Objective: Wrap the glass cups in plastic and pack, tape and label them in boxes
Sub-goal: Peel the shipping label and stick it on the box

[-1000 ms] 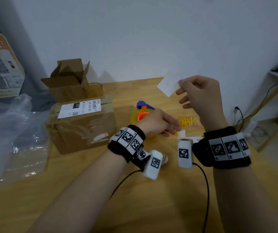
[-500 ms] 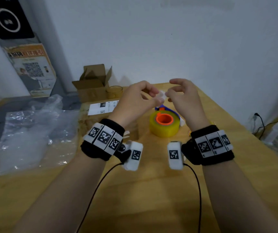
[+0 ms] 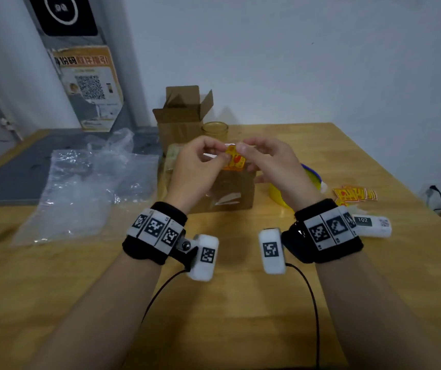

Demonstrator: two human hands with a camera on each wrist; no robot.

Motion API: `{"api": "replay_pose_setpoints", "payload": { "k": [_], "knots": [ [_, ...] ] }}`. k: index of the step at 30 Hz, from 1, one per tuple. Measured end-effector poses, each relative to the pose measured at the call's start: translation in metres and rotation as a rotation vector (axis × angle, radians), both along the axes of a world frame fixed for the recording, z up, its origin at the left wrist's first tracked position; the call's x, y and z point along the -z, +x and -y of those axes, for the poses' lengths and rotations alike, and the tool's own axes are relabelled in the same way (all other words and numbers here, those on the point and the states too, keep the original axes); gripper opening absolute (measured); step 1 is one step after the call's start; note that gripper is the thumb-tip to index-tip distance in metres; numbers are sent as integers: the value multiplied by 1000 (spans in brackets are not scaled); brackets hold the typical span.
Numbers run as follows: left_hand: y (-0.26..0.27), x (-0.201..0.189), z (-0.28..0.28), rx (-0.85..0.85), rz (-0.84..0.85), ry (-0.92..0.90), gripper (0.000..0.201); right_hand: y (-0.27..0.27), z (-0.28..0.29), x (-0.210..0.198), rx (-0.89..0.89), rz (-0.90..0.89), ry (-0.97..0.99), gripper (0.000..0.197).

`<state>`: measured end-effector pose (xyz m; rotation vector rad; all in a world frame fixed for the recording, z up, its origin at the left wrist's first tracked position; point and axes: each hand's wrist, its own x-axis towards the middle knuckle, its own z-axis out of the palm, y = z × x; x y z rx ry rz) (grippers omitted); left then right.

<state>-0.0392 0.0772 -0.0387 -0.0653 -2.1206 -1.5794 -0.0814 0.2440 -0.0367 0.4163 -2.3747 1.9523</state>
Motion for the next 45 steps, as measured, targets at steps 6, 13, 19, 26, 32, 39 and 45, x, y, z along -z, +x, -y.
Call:
{"api": "replay_pose_setpoints", "payload": {
  "k": [6,13,19,26,32,39,45],
  "knots": [
    [8,23,26,70,205,410,13,2,6,22,-12,-28,58,15],
    [15,47,35,-93,161,242,17,-1,20,49,-2,-29,147,3],
    [15,48,46,-322,-26,70,17,-3,28,69,-5,-17,61,10],
    [-7,48,61,-273,14,-214,25,-8,27,74,-17,17,60,13],
    [-17,61,61,-185,59,-371,32,-14,34,77,10,21,30,5],
    [-23,65,60,-258,49,-375,32,-19,37,78,22,29,52,8],
    [-29,67,60,-287,38,-354,30,-22,39,80,32,35,60,9]
  ]
}}
